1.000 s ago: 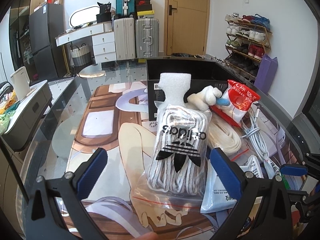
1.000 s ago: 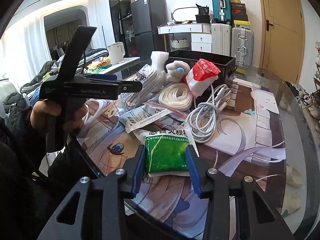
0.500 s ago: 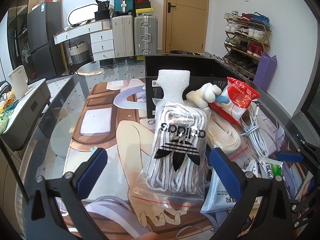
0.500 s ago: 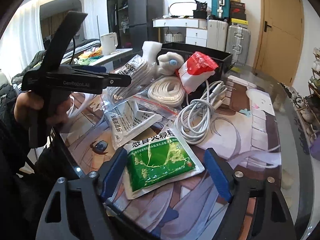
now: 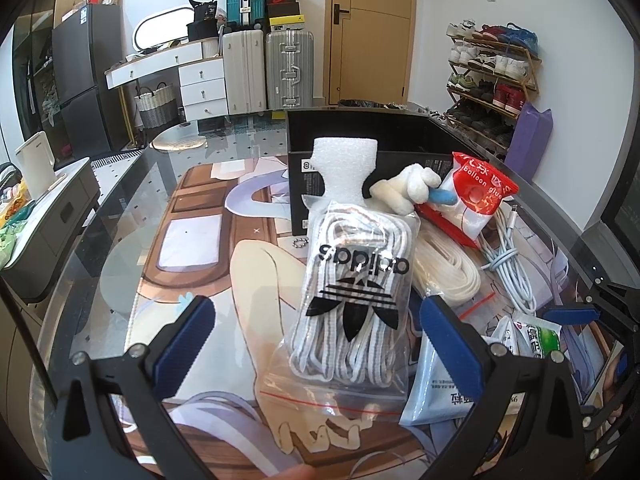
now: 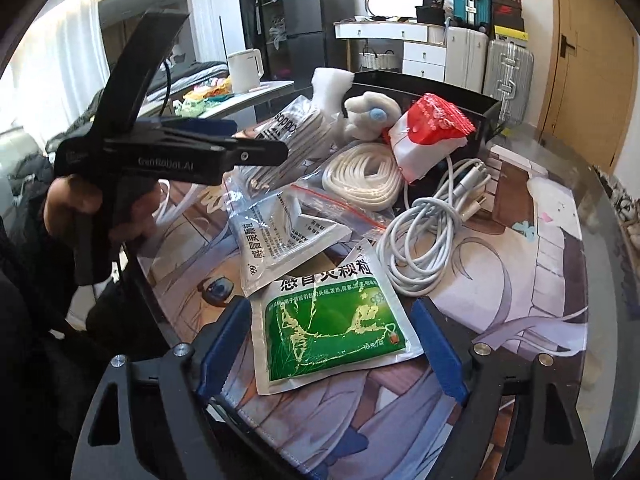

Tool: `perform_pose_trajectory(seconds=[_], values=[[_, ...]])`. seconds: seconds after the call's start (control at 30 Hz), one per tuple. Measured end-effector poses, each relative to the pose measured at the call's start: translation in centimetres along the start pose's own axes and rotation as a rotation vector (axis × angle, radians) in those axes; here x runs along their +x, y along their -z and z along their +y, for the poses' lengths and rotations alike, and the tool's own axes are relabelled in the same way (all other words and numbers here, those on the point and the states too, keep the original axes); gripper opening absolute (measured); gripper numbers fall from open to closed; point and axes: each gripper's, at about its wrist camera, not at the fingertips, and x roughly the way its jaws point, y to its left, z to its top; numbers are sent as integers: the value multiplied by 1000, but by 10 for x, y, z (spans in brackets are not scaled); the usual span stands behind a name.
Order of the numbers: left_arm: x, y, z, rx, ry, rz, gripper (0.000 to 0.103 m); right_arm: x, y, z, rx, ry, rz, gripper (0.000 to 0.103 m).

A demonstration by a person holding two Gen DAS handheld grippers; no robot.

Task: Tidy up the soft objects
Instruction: 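Close the left gripper on the adidas bag of white laces while the right holds the green packet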

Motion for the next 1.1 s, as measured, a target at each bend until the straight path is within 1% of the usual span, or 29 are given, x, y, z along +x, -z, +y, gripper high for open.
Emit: perform_pose_trajectory(seconds=[0.07,0.1,0.13,0.17,0.23,0.37,0.5,0.57,0.63,0.83,0.87,1.0,1.1], values=[[0,0,0,0,1,1,103,2,0,1,-9,9,3,83],[0,0,0,0,1,1,103,2,0,2,-19,13,5,81],[0,0,-2,1,1,2,103,2,0,4,-33,15,3,75],[1,0,-2,1,1,1,103,1,0,5,-39,7,1,65],[0,1,-1,0,2,2,103,-3,1,3,-36,-6,-3,57],[1,0,-3,1,2,2,103,-9,5,2,-37,-12,-2,48],[2,1,-3,2,2,5,103,-16,11,2,-19,-38,-17,45],[3,1,-3,0,3,9,103,-22,12,2,4,-63,-44,45],[4,1,-2,-2,6,17,103,-29,11,4,8,-67,-74,45],[11,-3,1,-14,8,59,103,-40,2,3,12,-30,-127,45],[13,-4,2,-19,10,70,103,-41,1,2,14,-28,-127,45],[20,-6,8,-43,17,111,103,-45,3,-6,12,37,-117,45],[25,-6,10,-51,24,140,97,-50,7,-15,34,69,-127,45]])
